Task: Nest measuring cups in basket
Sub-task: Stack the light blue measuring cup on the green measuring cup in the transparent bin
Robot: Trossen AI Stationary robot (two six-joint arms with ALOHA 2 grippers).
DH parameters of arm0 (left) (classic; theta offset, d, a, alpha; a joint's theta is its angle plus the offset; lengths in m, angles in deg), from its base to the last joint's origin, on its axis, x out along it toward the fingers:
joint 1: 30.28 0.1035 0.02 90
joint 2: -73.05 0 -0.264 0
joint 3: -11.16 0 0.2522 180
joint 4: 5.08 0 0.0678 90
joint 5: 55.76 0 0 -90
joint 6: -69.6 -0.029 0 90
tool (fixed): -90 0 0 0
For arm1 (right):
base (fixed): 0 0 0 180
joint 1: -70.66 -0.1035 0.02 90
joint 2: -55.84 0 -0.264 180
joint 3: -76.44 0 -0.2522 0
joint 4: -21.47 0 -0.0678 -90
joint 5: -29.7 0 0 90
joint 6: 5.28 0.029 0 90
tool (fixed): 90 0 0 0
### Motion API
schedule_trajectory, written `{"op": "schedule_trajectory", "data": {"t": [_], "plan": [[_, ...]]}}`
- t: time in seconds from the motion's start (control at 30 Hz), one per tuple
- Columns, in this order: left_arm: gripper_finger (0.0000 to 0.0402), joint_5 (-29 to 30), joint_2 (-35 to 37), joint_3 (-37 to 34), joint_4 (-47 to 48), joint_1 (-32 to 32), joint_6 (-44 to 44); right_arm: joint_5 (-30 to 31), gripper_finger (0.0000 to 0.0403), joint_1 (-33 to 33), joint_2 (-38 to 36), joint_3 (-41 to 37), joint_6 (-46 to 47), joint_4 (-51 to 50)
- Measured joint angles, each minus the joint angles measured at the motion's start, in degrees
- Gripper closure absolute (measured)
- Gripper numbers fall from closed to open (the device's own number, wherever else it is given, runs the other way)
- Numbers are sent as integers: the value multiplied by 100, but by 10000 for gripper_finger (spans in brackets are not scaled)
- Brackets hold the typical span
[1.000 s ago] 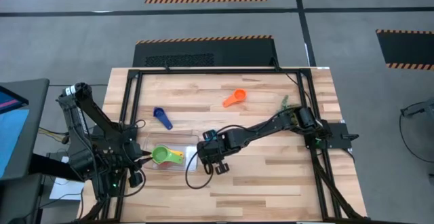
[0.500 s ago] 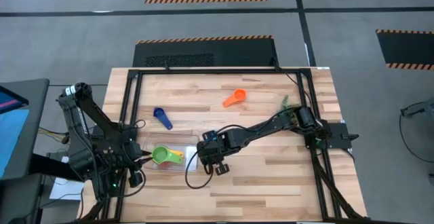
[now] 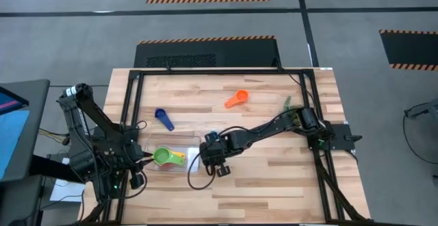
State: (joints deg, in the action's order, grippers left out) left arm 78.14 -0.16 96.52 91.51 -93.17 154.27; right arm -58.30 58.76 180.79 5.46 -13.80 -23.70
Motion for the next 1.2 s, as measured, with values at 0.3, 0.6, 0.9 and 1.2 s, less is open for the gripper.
{"op": "schedule_trajectory", "data": {"t": [0.3, 0.6, 0.9, 1.2], "plan": [[333, 0, 0, 0, -2, -2, 9, -31, 311, 86, 0, 2, 0, -2], [333, -2, 0, 0, -30, 0, 2, -43, 311, 79, 0, 2, 2, -2], [333, -2, 0, 0, -33, -2, 4, -44, 311, 72, -2, -315, 105, 104], [333, -2, 0, 0, -44, 0, 7, 94, 384, 39, -8, -353, 728, 210]]}}
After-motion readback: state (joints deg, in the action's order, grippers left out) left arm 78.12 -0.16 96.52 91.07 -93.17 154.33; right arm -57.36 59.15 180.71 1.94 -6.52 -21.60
